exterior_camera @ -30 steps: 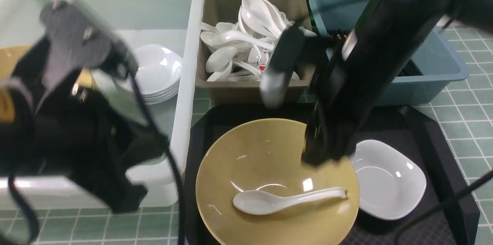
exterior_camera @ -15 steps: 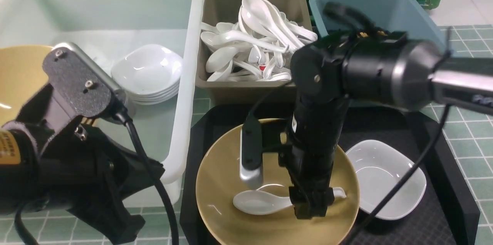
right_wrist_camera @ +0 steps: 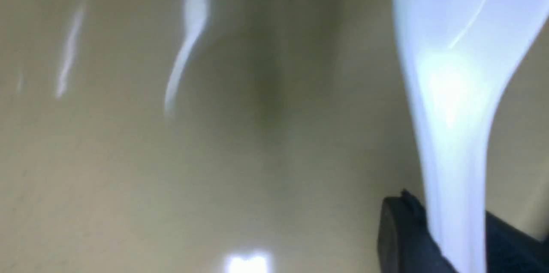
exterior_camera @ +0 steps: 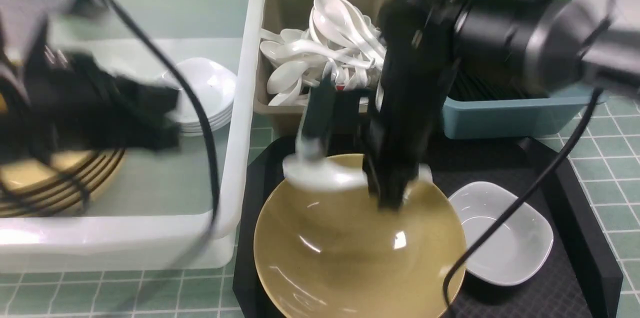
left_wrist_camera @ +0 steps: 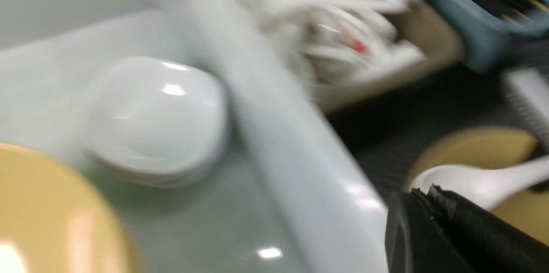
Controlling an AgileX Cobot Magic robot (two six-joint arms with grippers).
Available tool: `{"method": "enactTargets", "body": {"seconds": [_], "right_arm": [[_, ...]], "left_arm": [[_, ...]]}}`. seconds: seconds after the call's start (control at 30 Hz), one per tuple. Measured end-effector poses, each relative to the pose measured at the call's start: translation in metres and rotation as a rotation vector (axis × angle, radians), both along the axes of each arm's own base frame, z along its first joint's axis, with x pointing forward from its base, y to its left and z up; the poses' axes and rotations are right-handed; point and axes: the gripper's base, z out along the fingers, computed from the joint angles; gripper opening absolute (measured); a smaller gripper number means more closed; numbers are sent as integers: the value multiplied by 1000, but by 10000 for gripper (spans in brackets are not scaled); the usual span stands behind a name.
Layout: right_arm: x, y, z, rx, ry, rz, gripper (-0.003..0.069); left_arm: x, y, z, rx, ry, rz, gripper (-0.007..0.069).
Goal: On blue table put chopsticks spoon bowls plates into blue grey white boxes.
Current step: 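Reach down and grasp the white spoon resting in the bowl with the right gripper, then place the white spoon into the bin of spoons with the right gripper, then grasp the large bowl on the tray by its rim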
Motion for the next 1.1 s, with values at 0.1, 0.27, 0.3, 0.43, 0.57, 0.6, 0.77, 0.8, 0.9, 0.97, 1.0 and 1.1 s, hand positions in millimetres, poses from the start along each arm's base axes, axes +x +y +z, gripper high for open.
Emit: {"method": "enactTargets", "body": {"seconds": [0.1, 0.27, 0.3, 0.43, 0.57, 0.6, 0.77, 0.8, 0.9, 0.97, 1.0, 1.1], "right_arm": [[22, -7, 34, 116, -136, -101, 141], [63, -13, 61, 356, -352, -319, 141], [77, -13, 62, 436, -408, -379, 141], [106, -13, 45, 540, -448, -497, 162], [131, -12, 21, 618, -493, -558, 334], [137, -12, 17, 642, -506, -573, 430], [141, -18, 35, 713, -517, -636, 653], [137, -22, 48, 702, -503, -646, 671], [123, -30, 71, 637, -465, -633, 686], [112, -36, 86, 585, -444, -606, 677], [99, -42, 97, 519, -405, -580, 631], [74, -54, 114, 409, -329, -539, 481]], "left_arm": [[14, 7, 10, -6, -16, 51, -12], [20, 3, 10, -55, 7, 43, -12], [20, 2, 10, -68, 14, 40, -12], [19, 0, 7, -74, 46, 23, -12], [15, 0, 2, -48, 110, 1, -12], [14, 0, 1, -38, 126, -6, -12], [11, -2, -2, -12, 164, -52, -12], [10, -3, -2, -7, 161, -77, -12], [13, -10, 0, 8, 167, -139, 1], [17, -18, 2, 24, 185, -189, 25], [22, -28, 3, 43, 217, -246, 55], [40, -54, 0, 105, 324, -362, 153]]}}
